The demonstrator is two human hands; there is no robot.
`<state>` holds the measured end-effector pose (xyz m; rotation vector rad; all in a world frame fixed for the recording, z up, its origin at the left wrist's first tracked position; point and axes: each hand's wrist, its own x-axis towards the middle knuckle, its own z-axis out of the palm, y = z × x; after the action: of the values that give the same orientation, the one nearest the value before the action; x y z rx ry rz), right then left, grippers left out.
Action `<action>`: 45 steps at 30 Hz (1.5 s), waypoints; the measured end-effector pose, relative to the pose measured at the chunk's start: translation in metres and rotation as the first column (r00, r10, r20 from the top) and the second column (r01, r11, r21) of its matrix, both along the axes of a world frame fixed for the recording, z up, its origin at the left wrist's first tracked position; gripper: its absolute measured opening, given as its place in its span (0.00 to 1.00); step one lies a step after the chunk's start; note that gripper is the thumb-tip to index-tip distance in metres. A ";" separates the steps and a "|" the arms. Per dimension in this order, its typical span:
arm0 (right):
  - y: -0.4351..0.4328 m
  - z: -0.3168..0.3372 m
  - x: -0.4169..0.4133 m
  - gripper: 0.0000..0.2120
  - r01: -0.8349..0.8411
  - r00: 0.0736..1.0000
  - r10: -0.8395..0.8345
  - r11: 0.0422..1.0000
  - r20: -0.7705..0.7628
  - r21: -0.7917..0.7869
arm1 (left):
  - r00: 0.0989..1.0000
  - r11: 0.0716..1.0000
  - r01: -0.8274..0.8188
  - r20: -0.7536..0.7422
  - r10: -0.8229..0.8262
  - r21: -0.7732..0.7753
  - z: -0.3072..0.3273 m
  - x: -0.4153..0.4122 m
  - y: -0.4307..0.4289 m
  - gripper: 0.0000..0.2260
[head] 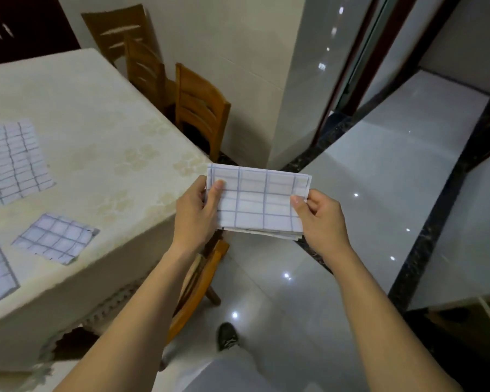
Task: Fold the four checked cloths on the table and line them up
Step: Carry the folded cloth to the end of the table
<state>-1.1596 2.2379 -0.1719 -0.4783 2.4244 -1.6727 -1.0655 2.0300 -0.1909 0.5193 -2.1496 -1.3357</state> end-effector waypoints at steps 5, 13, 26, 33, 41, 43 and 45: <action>-0.008 0.000 -0.072 0.09 0.013 1.000 -0.013 1.000 0.015 0.023 | 0.999 0.999 0.037 -0.003 -0.037 0.001 -0.007 -0.080 -0.014 0.15; -0.074 -0.024 -0.152 0.09 -0.136 0.988 0.135 0.991 0.078 0.009 | 0.984 0.987 -0.160 0.074 0.159 0.002 0.002 -0.127 -0.053 0.15; -0.212 -0.025 -0.284 0.05 -0.618 0.778 0.621 0.784 0.095 -0.059 | 0.751 0.761 -0.638 0.124 0.648 -0.117 0.009 -0.168 -0.094 0.21; -0.279 -0.035 -0.277 0.14 -0.796 0.591 0.799 0.600 0.114 -0.077 | 0.586 0.595 -0.804 0.184 0.789 0.005 -0.010 -0.140 -0.089 0.17; -0.371 -0.033 -0.249 0.10 -0.898 0.433 0.898 0.424 0.076 0.116 | 0.420 0.393 -0.903 0.162 0.893 0.176 -0.037 -0.118 -0.135 0.10; -0.394 -0.029 -0.247 0.10 -0.909 0.401 0.914 0.390 0.056 0.147 | 0.401 0.368 -0.906 0.145 0.904 0.209 -0.043 -0.116 -0.154 0.12; -0.417 -0.028 -0.243 0.10 -0.914 0.380 0.924 0.368 0.041 0.170 | 0.392 0.360 -0.911 0.149 0.908 0.201 -0.046 -0.111 -0.173 0.13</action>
<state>-1.4031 1.8207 -0.1996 -1.5252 1.6181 -0.8918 -1.1765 1.8575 -0.2367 1.5627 -1.2052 -0.8750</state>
